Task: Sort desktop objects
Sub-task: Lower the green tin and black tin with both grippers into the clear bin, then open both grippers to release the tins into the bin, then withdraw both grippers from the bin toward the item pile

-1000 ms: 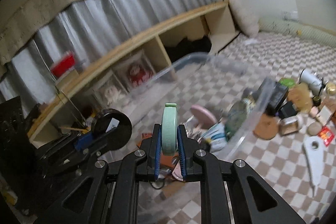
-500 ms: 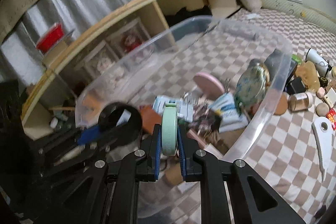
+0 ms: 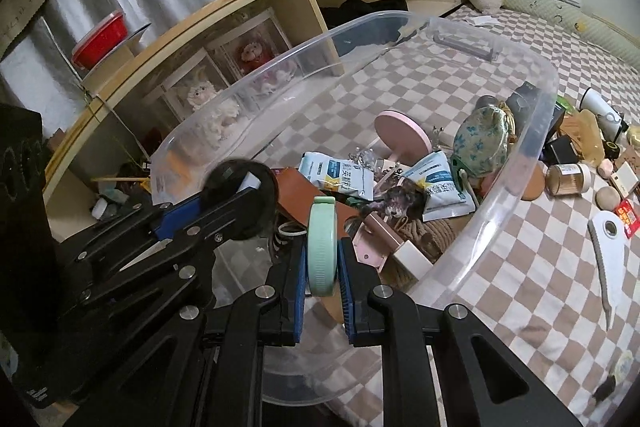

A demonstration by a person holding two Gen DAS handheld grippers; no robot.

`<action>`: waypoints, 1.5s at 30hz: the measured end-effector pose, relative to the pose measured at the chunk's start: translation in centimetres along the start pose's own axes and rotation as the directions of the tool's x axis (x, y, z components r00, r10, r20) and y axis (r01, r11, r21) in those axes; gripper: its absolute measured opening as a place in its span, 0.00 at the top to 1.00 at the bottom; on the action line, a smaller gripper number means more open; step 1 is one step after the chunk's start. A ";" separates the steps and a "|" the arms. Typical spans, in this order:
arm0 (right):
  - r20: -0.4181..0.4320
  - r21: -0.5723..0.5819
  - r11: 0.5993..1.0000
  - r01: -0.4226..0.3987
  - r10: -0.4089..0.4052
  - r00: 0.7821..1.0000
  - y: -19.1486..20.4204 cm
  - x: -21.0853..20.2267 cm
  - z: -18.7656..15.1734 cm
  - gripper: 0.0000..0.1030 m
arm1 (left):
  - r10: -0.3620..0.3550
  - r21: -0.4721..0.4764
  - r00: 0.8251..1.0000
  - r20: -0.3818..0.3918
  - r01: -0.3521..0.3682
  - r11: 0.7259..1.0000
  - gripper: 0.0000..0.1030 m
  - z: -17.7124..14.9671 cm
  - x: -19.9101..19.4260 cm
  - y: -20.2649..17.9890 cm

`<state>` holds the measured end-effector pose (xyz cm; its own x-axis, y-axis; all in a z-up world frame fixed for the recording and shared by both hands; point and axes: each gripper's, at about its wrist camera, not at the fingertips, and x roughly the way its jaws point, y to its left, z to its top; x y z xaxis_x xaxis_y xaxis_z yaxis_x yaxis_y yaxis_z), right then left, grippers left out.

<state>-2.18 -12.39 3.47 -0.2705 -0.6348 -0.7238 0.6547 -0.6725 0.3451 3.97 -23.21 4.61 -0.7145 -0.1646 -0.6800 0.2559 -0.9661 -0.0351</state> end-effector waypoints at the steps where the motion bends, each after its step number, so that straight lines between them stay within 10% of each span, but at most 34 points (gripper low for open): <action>1: 0.001 0.008 1.000 0.000 0.000 1.000 -0.1 -0.1 -0.1 0.85 | 0.002 0.000 1.000 -0.002 -0.002 1.000 0.82 0.0 0.0 0.0; 4: 0.002 0.024 1.000 0.007 -0.007 1.000 -0.4 -0.2 0.0 0.85 | 0.009 -0.003 1.000 -0.001 -0.009 1.000 0.78 -0.2 -0.1 0.1; 7: -0.003 0.031 0.999 0.024 -0.024 1.000 -0.6 -0.4 -0.1 0.85 | 0.042 -0.025 0.999 0.009 -0.042 0.999 0.45 -0.2 -0.2 0.6; 17: 0.032 0.017 1.000 0.026 -0.027 0.999 -0.4 -0.7 -0.5 0.84 | 0.086 -0.053 0.995 0.047 -0.084 0.995 0.29 -0.1 -1.2 1.5; 22: 0.074 0.015 0.994 0.107 -0.108 0.991 -0.4 -1.5 -0.5 0.84 | 0.131 -0.060 0.988 0.077 -0.126 0.990 0.00 0.0 -1.9 1.9; 29: 0.165 0.048 0.964 0.262 -0.266 0.950 -1.2 -3.8 -0.2 0.13 | 0.149 -0.106 0.984 0.097 -0.139 0.985 0.00 0.1 -3.0 3.1; 45: 0.220 0.088 0.938 0.335 -0.346 0.912 -3.9 -6.4 -2.5 0.00 | 0.140 -0.025 0.984 0.115 -0.138 0.990 0.00 -0.1 -3.7 -0.5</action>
<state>-1.24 -4.82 5.29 -0.6287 -0.4300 -0.6479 0.4615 -0.8769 0.1342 6.50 -22.06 7.04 -0.7420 -0.3196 -0.5893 0.3682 -0.9289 0.0402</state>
